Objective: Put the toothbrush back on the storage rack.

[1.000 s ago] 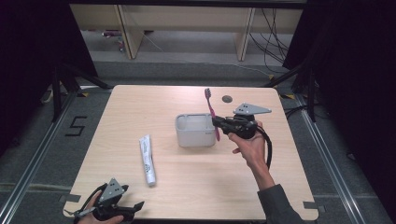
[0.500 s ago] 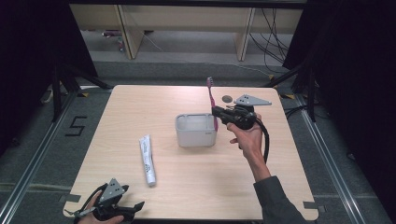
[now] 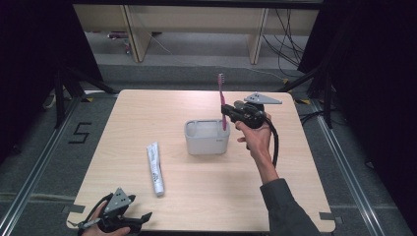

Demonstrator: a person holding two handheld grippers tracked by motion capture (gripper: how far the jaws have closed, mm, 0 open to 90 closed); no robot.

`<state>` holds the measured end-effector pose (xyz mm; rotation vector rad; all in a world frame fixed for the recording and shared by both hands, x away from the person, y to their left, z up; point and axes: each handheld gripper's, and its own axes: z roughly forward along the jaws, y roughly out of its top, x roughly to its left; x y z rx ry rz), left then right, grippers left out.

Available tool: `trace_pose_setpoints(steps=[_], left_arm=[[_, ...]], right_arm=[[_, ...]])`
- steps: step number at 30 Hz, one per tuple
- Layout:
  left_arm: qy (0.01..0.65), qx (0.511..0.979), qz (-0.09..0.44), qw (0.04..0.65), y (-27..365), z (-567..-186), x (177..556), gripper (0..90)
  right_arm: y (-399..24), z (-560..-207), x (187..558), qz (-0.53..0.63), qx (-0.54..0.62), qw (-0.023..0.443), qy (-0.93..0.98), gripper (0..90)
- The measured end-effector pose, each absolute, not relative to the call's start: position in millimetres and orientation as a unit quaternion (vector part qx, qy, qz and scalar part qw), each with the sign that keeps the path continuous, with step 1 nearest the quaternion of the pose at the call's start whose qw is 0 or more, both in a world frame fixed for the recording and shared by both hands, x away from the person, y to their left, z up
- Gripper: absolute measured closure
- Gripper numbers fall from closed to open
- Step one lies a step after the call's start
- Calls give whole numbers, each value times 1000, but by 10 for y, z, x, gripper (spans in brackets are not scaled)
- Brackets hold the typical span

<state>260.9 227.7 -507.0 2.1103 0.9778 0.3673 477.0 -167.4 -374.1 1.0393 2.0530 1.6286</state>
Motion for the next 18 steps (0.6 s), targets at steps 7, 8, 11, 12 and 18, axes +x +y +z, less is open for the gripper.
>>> trace_pose_setpoints(steps=[7,8,11,12,18], left_arm=[[385,827,144,384,2277,-5071,2607,162],[384,828,143,383,2278,-5071,2607,163],[382,829,142,383,2280,-5070,2610,162],[384,828,143,383,2278,-5071,2607,163],[382,828,144,384,2274,-5070,2604,162]], right_arm=[[-1635,-3826,4851,564,382,163,714,842],[-1632,-3832,4854,565,383,158,714,842],[-1627,-3882,4891,563,384,161,714,842],[-1628,-3894,4902,564,381,171,712,842],[-1617,-3991,4948,565,391,166,707,842]])
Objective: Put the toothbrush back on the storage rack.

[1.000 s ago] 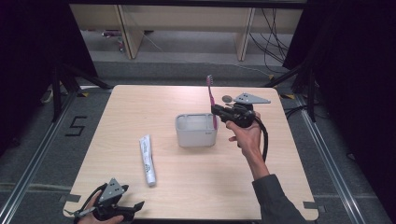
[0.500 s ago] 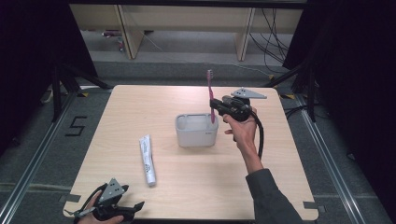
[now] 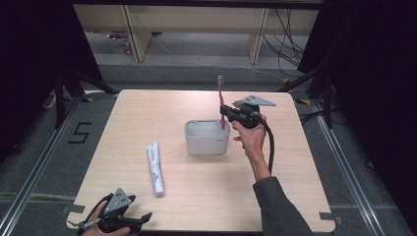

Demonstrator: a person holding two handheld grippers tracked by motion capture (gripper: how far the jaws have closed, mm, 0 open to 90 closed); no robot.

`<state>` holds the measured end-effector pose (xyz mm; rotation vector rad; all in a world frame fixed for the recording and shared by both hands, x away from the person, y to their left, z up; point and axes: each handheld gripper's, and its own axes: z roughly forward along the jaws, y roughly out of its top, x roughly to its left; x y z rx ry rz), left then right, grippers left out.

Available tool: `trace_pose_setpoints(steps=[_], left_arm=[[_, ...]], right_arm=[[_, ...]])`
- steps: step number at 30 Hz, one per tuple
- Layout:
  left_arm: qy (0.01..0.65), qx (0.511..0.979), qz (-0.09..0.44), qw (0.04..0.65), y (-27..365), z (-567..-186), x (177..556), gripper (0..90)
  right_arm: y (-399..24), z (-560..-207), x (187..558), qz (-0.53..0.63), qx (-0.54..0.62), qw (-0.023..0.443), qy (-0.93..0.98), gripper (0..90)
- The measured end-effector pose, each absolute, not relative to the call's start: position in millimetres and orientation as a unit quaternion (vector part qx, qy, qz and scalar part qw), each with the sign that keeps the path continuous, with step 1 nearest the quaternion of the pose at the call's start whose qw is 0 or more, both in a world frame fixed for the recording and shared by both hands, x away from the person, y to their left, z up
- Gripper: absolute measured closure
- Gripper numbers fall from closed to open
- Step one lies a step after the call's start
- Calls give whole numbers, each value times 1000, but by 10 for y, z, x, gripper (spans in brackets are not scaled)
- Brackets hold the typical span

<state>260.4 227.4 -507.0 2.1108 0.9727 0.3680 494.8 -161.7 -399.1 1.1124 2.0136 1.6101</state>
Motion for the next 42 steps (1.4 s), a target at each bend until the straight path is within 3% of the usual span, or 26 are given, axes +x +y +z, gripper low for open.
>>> trace_pose_setpoints(steps=[18,42], left_arm=[[380,830,142,383,2265,-5070,2600,163],[377,830,141,386,2267,-5073,2604,162]], right_arm=[[-1626,-4278,4979,555,406,166,707,840],[-1608,-4361,5018,532,404,177,723,811]])
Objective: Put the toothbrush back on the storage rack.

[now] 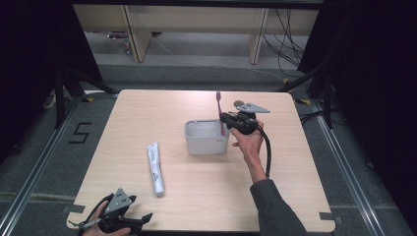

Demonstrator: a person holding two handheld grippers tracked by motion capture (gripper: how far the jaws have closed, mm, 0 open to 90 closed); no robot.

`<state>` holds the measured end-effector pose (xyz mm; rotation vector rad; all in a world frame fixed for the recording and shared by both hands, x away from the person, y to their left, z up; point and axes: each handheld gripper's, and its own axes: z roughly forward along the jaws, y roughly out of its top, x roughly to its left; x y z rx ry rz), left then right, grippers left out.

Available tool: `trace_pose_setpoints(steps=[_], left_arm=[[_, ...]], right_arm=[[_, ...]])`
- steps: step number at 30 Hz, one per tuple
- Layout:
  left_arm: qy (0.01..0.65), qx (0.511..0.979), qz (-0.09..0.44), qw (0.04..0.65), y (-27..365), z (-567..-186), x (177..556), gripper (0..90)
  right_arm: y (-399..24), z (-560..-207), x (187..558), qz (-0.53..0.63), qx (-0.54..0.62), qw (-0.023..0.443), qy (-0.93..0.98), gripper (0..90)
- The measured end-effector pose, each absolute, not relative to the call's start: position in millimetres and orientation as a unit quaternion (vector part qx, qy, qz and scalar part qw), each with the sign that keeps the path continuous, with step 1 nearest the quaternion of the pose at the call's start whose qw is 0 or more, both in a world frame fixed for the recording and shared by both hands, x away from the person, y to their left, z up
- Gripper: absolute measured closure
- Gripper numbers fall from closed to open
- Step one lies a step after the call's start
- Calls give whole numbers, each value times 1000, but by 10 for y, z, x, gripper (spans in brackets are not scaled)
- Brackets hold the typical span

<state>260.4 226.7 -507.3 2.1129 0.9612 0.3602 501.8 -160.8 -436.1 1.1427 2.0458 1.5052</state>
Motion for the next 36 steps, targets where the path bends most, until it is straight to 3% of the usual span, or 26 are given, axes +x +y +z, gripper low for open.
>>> trace_pose_setpoints(steps=[10,21,36], left_arm=[[379,831,139,382,2264,-5071,2602,162],[374,833,148,379,2276,-5071,2621,162],[389,825,144,384,2277,-5067,2607,162]], right_arm=[[-1629,-4335,4969,522,395,194,731,777],[-1820,-4216,4760,508,387,206,742,535],[-2155,-4181,4232,470,386,202,768,394]])
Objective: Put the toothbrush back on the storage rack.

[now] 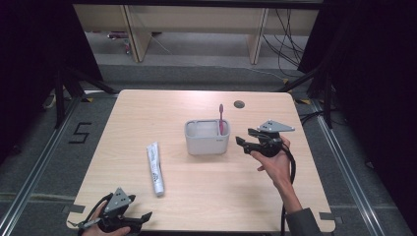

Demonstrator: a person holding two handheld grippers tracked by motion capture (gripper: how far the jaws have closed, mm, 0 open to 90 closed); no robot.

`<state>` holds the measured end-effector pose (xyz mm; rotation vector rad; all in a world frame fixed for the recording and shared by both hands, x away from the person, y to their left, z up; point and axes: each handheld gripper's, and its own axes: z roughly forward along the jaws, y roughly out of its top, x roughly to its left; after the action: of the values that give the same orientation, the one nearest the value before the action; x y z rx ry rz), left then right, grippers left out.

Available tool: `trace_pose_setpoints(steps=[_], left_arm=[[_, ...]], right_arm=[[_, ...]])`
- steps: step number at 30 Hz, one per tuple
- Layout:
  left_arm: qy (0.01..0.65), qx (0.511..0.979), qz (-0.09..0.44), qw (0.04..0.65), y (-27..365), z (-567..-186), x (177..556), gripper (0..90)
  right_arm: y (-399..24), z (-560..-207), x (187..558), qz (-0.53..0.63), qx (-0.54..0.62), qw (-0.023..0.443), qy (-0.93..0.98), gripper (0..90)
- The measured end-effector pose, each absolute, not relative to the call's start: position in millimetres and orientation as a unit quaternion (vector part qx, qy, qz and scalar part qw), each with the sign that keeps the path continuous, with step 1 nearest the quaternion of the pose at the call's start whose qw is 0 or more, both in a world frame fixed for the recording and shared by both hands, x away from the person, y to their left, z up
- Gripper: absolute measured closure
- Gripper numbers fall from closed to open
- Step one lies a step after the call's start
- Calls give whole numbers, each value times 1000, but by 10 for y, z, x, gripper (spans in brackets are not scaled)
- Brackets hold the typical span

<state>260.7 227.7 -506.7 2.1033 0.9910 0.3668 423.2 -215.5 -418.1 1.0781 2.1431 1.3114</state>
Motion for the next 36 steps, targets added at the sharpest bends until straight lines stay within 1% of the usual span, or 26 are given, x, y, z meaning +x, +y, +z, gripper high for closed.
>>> trace_pose_setpoints(steps=[1,4,6,8,9,10,12,13,15,16,17,18,19,20,23,27,28,29,30,31,32,36], left_arm=[[389,825,144,383,2280,-5063,2606,162],[385,828,144,382,2289,-5057,2610,162],[388,827,142,382,2283,-5058,2608,162],[386,825,144,387,2280,-5067,2607,162],[385,827,142,383,2283,-5060,2607,162],[381,827,151,385,2285,-5064,2627,162],[386,827,143,381,2285,-5056,2609,162],[380,831,147,379,2294,-5055,2620,162],[377,828,155,384,2290,-5055,2628,161],[390,820,147,393,2274,-5060,2606,161],[386,823,146,391,2286,-5060,2610,160],[387,822,146,391,2286,-5061,2612,160],[389,823,144,388,2286,-5054,2611,160],[389,823,144,388,2287,-5055,2611,160],[387,822,147,391,2286,-5060,2612,160],[386,823,146,390,2285,-5061,2613,160],[386,823,146,389,2285,-5061,2614,160],[386,824,146,389,2286,-5061,2614,160],[386,824,147,389,2286,-5061,2613,160],[386,823,147,389,2286,-5061,2613,160],[388,824,146,387,2287,-5055,2612,160],[386,823,148,389,2289,-5060,2612,160]], right_arm=[[-2171,-4194,4212,469,380,212,768,395],[-2176,-4231,4138,463,396,192,769,390],[-2211,-4266,4117,450,383,204,781,387],[-2217,-4305,4073,445,392,190,782,386],[-2228,-4326,4050,445,395,196,780,385],[-2241,-4324,4034,440,398,189,782,385],[-2275,-4334,4023,439,391,203,783,377],[-2272,-4344,3996,442,401,189,780,377],[-2292,-4363,3977,444,397,193,780,376],[-2305,-4360,3966,443,395,191,782,376],[-2308,-4371,3950,444,393,190,783,376],[-2302,-4374,3924,444,400,178,782,374],[-2324,-4375,3918,438,395,196,784,374],[-2330,-4384,3907,440,394,199,782,374],[-2325,-4396,3842,442,410,184,776,371],[-2349,-4440,3801,428,396,200,788,361],[-2330,-4453,3774,428,406,186,786,361],[-2348,-4467,3778,424,393,198,791,359],[-2328,-4474,3745,422,408,184,788,356],[-2343,-4492,3743,419,392,197,795,354],[-2328,-4501,3717,418,405,186,792,354],[-2328,-4530,3675,414,391,191,799,347]])
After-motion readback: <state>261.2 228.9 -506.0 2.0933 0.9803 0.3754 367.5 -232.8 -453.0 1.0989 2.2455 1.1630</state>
